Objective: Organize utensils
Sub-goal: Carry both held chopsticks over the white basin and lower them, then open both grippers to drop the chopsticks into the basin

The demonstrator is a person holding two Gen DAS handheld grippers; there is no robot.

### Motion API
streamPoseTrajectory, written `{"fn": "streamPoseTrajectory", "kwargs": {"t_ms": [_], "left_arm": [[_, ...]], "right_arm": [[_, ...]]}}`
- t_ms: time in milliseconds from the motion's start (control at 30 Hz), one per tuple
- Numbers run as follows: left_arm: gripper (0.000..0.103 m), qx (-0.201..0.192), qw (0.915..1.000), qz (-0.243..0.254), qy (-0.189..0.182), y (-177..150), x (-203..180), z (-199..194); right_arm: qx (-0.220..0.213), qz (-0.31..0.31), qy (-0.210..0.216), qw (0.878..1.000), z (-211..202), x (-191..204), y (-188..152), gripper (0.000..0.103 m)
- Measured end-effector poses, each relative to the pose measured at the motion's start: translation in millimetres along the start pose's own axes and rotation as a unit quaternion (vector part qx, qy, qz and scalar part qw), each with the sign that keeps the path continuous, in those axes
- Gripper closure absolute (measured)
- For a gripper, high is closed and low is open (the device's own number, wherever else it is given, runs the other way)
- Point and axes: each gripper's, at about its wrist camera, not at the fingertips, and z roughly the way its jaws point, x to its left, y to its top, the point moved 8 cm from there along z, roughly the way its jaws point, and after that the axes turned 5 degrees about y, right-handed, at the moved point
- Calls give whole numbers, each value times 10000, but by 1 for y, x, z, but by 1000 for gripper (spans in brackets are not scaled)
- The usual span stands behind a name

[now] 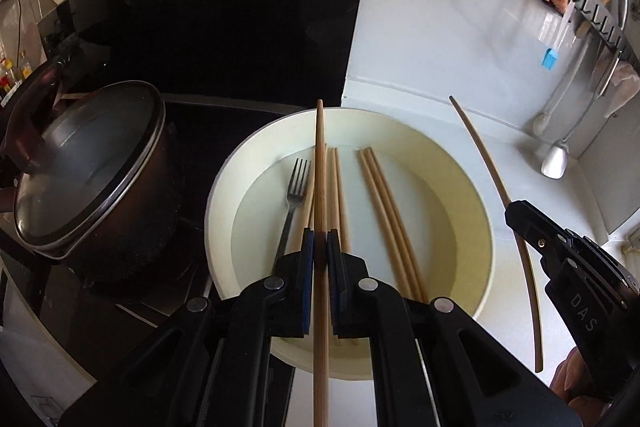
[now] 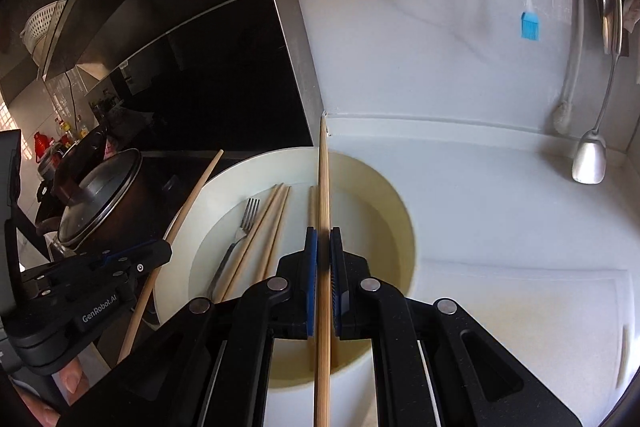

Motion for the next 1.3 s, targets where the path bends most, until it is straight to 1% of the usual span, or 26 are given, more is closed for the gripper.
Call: {"fn": "streamPoseTrajectory", "kwargs": {"t_ms": [200, 433, 600, 1000, 1200, 1233, 1300], "left_arm": [[96, 260, 9996, -37, -49, -2, 10, 29], [96, 531, 9985, -100, -102, -4, 8, 54], [96, 686, 9975, -160, -38, -4, 13, 71], [95, 916, 9956, -174, 54, -5, 11, 89], [95, 945, 9953, -95, 170, -4, 10, 92], [94, 962, 9952, -90, 183, -4, 9, 92], [85, 990, 9949, -91, 189, -5, 9, 91]], "right_arm": [[471, 64, 73, 9988, 45, 16, -6, 97], [966, 156, 14, 9952, 79, 7, -10, 97], [1172, 213, -115, 9928, 100, 0, -13, 97], [1522, 286, -2, 9879, 119, -10, -19, 97], [1667, 228, -7, 9857, 122, -13, -23, 97], [1666, 223, -11, 9858, 121, -14, -23, 97], [1647, 209, 1, 9861, 119, -14, -21, 96]]}}
